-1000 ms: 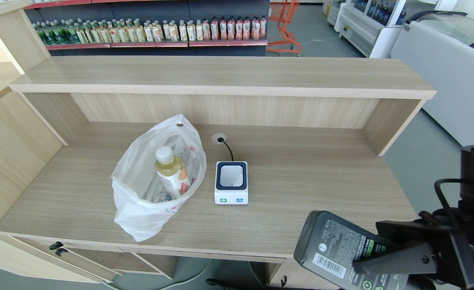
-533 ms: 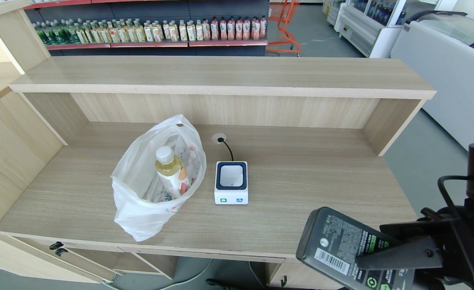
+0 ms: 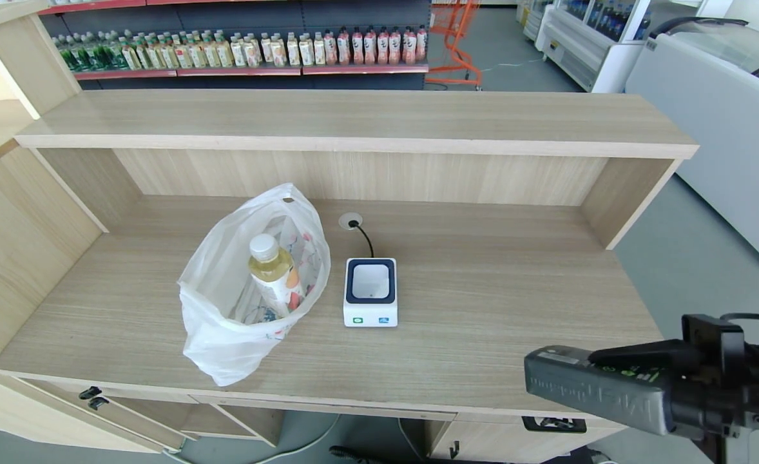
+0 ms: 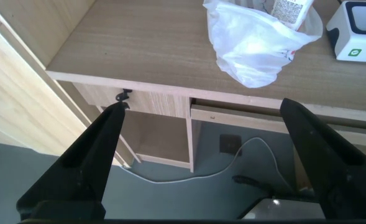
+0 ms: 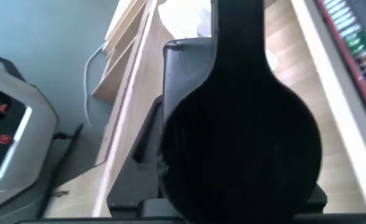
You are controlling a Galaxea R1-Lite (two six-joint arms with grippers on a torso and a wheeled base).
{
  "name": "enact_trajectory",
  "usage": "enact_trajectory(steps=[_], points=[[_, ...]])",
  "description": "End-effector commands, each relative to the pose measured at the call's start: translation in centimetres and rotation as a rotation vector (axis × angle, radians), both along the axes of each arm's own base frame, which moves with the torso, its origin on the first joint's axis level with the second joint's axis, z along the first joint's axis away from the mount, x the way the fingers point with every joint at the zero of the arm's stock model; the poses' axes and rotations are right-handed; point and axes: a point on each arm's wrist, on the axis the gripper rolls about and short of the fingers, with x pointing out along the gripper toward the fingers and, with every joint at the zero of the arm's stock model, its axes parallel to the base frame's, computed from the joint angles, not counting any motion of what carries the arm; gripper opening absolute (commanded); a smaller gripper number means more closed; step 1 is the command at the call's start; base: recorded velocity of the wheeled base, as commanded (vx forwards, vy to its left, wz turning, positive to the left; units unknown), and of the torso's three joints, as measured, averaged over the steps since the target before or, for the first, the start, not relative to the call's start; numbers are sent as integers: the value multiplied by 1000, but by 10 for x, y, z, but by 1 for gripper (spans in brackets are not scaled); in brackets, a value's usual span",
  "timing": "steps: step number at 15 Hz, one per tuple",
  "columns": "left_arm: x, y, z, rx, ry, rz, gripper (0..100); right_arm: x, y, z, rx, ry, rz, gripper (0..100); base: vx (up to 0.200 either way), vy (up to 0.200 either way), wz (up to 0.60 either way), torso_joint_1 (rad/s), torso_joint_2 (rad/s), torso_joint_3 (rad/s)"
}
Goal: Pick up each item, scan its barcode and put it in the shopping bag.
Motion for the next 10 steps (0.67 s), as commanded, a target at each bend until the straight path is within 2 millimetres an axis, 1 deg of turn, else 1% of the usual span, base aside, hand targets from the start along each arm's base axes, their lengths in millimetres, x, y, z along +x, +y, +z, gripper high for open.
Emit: enact_trajectory(steps=[1,3,4,5,6,7,8,10], points=[[0,0,0,0,0,0,100,0,-20,11,33,160,-136,0,0,0,0,0,0,0],[0,0,0,0,0,0,100,4,-24,20,128,429,-248,0,0,0,0,0,0,0],[0,0,0,0,0,0,100,6,-24,28,184,546,-289,0,0,0,0,0,0,0],[0,0,0,0,0,1,100,10,-25,39,264,705,-365,0,0,0,0,0,0,0],[0,0,0,0,0,0,100,15,-25,55,388,926,-470,0,0,0,0,0,0,0],[0,0,0,0,0,1,100,16,-24,59,459,1040,-539,0,0,0,0,0,0,0],[0,0,0,0,0,0,100,17,-19,56,544,1191,-616,0,0,0,0,0,0,0],[0,0,0,0,0,0,100,19,-20,47,662,1381,-675,0,0,0,0,0,0,0]])
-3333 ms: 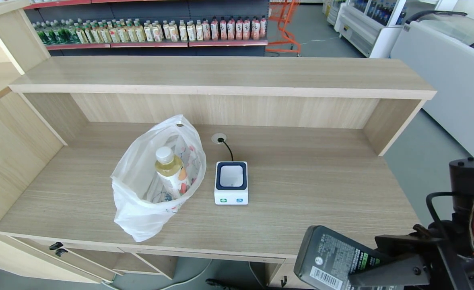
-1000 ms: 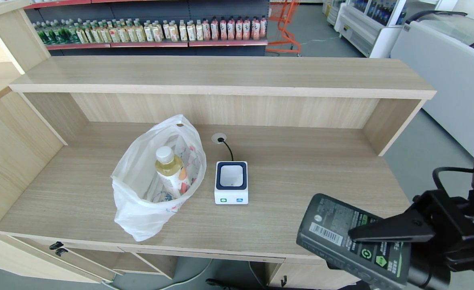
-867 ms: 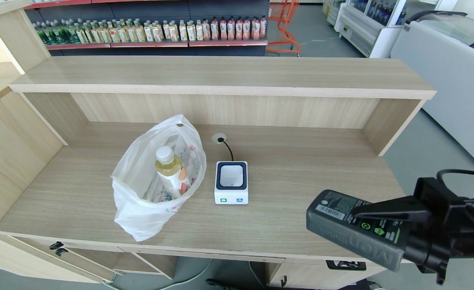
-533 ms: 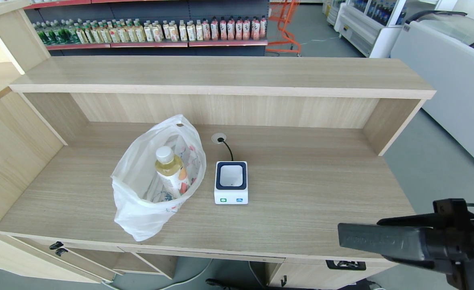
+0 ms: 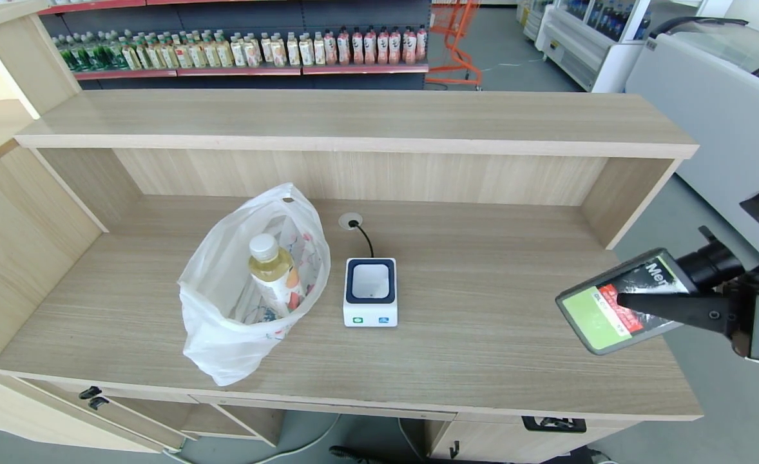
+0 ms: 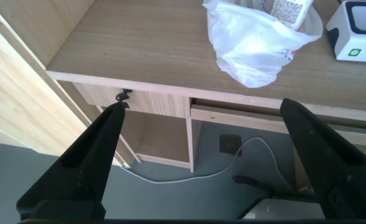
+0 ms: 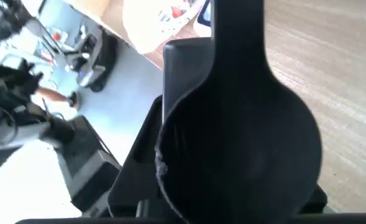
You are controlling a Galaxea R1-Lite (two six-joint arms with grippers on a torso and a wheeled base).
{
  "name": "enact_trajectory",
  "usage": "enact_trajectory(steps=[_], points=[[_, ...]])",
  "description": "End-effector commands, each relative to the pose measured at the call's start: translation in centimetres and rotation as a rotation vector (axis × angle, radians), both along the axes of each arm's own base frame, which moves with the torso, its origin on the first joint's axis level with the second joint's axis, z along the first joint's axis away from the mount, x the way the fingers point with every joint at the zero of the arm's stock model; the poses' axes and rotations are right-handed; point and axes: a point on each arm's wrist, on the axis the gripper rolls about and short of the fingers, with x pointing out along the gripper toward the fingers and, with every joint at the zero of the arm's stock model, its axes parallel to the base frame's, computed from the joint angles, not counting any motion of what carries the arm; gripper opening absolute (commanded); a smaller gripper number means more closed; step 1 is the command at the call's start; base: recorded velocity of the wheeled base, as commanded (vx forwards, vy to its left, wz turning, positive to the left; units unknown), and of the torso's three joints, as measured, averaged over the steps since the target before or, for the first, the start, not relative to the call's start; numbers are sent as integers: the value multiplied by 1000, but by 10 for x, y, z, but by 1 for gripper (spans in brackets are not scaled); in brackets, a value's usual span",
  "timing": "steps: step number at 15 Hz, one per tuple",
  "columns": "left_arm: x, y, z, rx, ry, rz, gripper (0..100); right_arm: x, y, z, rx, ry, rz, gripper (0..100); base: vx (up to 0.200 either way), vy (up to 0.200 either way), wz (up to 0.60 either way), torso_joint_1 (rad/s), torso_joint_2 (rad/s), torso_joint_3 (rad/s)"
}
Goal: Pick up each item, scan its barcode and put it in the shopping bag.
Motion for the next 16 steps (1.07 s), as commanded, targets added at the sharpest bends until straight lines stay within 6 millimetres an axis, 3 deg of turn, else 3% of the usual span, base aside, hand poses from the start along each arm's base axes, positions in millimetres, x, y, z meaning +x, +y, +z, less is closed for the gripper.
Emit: enact_trajectory(steps=[1,4,16], points=[[0,0,0,0,0,1,100,3,3,-2,93,130,-111,0,0,0,0,0,0,0],[0,0,0,0,0,1,100,11,13,4,228,248,-262,0,0,0,0,0,0,0],[0,0,0,3,0,1,100,8,22,0,216,256,-235,0,0,0,0,0,0,0]])
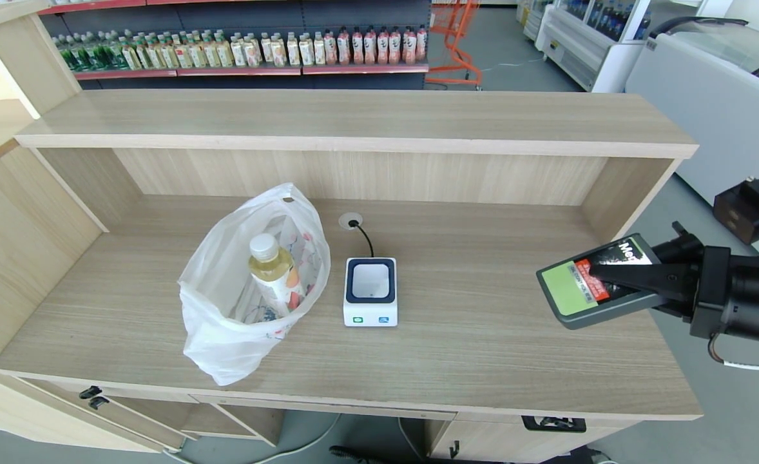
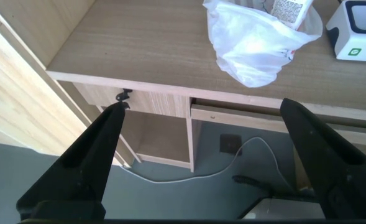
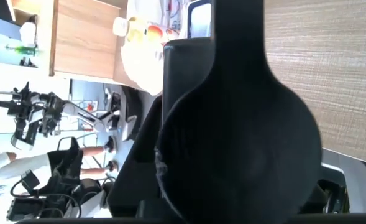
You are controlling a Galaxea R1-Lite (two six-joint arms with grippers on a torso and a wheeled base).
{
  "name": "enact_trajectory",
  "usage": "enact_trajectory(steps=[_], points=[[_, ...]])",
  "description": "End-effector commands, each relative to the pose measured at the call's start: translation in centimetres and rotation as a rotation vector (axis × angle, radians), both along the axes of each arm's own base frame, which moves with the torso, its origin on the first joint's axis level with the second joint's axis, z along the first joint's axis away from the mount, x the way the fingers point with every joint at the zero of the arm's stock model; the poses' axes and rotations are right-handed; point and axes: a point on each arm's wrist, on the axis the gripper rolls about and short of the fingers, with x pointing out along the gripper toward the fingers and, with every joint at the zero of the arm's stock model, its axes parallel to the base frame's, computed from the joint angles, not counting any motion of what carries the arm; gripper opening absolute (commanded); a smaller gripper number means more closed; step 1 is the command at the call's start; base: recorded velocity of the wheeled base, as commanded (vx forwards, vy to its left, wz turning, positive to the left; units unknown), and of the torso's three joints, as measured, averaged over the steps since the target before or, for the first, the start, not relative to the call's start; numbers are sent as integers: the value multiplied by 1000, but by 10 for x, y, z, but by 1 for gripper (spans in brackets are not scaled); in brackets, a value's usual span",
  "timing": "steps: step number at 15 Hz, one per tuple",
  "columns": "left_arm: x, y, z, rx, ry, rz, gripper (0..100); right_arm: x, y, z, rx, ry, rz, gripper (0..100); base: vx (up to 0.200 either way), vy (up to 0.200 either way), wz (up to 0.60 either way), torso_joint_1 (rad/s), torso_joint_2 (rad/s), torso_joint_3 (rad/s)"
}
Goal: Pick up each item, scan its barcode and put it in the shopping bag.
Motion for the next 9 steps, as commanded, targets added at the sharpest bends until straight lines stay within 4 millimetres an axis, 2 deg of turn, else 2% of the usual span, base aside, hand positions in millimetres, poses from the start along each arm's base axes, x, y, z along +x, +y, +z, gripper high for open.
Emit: enact_trajectory(steps=[1,9], points=[[0,0,0,-1,0,1,100,0,0,0,0,0,1,0,0,200,0,2,2,2],[0,0,0,-1,0,1,100,7,1,-7,-36,-3,12,0,0,200,0,2,2,4]])
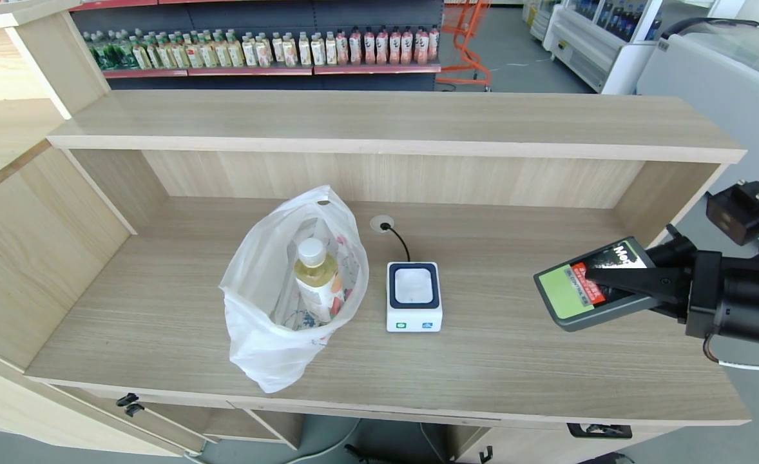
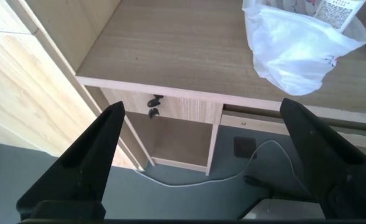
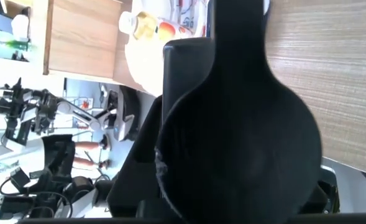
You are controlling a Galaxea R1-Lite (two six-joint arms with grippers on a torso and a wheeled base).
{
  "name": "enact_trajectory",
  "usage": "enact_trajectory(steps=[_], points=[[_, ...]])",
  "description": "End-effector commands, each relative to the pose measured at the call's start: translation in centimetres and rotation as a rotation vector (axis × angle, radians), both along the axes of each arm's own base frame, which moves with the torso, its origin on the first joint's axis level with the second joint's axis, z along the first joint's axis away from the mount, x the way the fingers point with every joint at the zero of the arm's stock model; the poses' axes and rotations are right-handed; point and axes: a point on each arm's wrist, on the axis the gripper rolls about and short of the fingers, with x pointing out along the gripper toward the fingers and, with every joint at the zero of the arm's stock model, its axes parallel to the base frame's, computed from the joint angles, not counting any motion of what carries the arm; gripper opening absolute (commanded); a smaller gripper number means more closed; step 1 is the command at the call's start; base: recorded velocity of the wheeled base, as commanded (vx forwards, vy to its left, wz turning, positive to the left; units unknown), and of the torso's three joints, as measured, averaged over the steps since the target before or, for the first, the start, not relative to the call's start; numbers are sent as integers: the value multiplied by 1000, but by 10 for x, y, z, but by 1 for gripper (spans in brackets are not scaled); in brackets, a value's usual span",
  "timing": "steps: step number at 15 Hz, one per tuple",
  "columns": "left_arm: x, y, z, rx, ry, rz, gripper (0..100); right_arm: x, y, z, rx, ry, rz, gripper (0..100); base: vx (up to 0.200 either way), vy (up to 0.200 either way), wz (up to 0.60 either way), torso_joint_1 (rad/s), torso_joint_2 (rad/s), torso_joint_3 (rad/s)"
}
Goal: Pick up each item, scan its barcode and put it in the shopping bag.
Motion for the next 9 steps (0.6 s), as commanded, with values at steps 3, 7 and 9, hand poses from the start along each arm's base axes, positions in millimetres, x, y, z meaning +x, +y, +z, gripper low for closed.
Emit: enact_trajectory(steps=[3,7,9], points=[[0,0,0,0,0,0,100,5,0,-4,-21,1,8,0,0,0,0,0,0,0],[0,0,0,2,0,0,100,5,0,-5,-25,2,7,0,100,0,0,-1,2,4],[0,0,0,0,0,0,100,6,0,-11,-63,-12,19,0,200,0,0,-15,-7,7]])
